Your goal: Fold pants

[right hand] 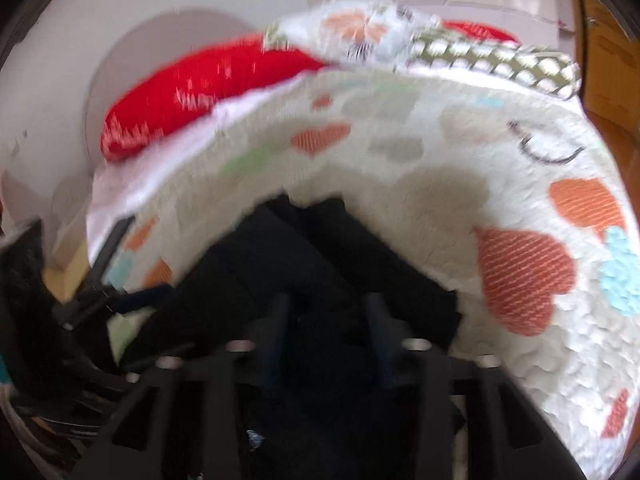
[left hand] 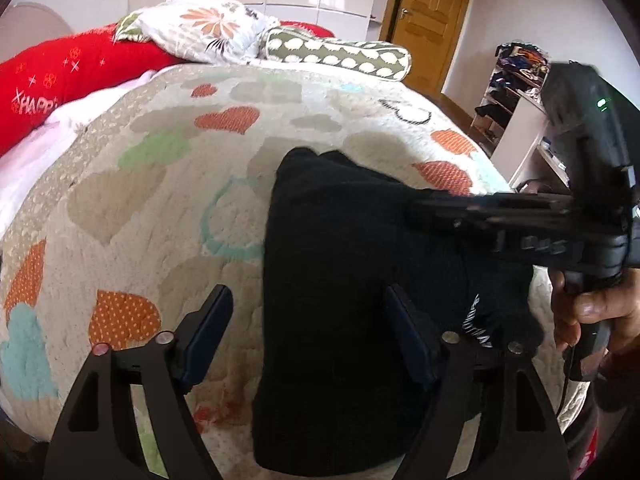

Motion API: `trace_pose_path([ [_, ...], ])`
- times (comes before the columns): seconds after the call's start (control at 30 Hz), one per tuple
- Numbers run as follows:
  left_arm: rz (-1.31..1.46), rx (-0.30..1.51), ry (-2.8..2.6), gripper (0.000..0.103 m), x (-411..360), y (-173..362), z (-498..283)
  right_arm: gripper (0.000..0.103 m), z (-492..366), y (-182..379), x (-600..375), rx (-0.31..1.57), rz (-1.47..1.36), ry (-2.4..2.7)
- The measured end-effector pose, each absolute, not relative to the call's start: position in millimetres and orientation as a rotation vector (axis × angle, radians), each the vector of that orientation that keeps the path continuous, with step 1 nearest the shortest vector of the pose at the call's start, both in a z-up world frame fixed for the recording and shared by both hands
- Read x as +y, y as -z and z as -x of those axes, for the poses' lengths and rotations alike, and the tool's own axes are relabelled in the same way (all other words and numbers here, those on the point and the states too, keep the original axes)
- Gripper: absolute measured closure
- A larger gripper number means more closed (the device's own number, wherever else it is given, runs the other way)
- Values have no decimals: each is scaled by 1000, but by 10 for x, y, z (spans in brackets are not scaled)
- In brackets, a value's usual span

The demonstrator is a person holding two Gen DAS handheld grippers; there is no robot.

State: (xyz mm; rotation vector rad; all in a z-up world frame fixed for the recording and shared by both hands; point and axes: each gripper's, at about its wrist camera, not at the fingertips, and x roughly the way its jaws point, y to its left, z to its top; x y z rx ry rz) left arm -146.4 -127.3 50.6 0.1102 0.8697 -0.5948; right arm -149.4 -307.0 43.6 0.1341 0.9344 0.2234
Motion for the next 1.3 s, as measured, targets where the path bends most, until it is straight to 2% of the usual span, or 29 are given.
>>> trace_pose_path([
  [0.07,-86,885,590,18,-1253,-454,1408,85,1454,-441,-3016,927,-88,-211],
  [0.17,-65,890,581,18,-1291,-448,1341,89,1314,-437,-3006,924,-69,-187],
  [0.3,-77,885,569,16,-1386,-369,1288,88,1287,-296,-3045,904,-66,-168],
  [0.43,-41,902,579,14,-1312,-355,1283,86,1352,-392,-3193,892,-194,-187],
  [0.47,-41,903,579,14,-1284,-381,1299,80,1372,-462,-3197,887,-200,-186],
  [0.63,-61,873,571,14,-1154,-511,1440,78,1369,-890,-3010,830,-134,-261],
  [0.7,-58,879,570,14,-1111,-517,1475,64,1246,-933,-2886,840,-103,-300],
  [0.73,-55,884,569,14,-1096,-510,1485,60,1198,-922,-2835,848,-91,-307],
  [0.93,-36,898,566,14,-1047,-475,1500,59,734,-545,-2569,997,-18,-326],
  [0.97,-36,898,565,14,-1047,-471,1493,61,708,-498,-2552,1012,-18,-333],
  [1.07,-31,901,567,14,-1041,-463,1480,90,715,-480,-2475,1017,30,-343],
  [1.3,-5,905,561,12,-1040,-412,1446,94,652,-388,-2466,994,57,-256],
])
